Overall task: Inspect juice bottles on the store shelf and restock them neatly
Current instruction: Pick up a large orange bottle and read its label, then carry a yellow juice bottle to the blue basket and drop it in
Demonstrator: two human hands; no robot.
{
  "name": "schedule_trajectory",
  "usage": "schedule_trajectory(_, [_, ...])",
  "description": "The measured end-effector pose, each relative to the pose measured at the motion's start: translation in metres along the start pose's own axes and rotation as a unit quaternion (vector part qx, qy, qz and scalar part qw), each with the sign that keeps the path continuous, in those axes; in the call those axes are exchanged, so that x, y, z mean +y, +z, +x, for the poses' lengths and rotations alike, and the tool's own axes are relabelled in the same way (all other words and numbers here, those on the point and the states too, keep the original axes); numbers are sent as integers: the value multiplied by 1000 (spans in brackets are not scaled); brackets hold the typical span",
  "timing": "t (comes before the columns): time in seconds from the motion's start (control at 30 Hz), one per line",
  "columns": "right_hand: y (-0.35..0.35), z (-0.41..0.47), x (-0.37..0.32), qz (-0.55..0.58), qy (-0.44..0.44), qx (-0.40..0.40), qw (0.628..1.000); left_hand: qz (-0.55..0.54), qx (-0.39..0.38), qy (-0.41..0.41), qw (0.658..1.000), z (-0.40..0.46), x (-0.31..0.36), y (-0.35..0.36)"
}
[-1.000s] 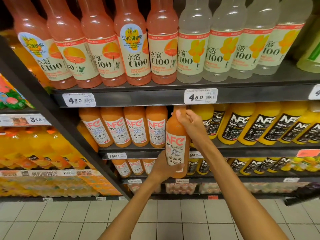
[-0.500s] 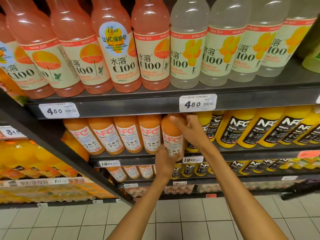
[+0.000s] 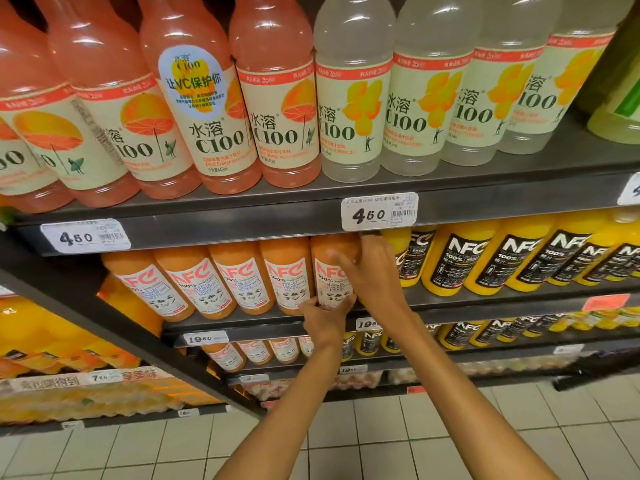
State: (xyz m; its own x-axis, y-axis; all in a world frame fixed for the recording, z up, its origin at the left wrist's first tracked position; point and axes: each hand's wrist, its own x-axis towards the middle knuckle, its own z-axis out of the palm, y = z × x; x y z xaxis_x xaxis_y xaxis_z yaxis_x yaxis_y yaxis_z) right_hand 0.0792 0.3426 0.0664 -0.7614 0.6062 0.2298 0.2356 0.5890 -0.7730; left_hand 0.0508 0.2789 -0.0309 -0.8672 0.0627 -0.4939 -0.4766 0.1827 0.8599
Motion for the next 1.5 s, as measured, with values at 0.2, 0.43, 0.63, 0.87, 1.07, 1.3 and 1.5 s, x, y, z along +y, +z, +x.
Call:
schedule_trajectory(0.2, [9,5,1,19,14,-6,1000,-61,-14,1,998,-5,-1,7])
schedule_trajectory(0.43, [5,-11,1,48,-23,72,996,-84,-48,17,995,-14,-1,7])
schedule_trajectory(0.63, [-32,-11,23,-10,-22,227,974,-9,-122,132,984,-24,-2,6])
schedule_trajectory(0.87, [-36,11,19,30,39,97,994,104,-226,234,940,-37,0,12])
schedule_trajectory(1.07, [-41,-5,27,129,75,136,979,135,-219,242,935,-38,-1,8])
schedule_trajectory(1.3, [-55,-42,33,200,58,153,966,167,-304,291,891,-43,-11,4])
schedule_trajectory(1.5, [-97,-58,26,315,66,122,939,204,-305,229,902,-64,-26,-20])
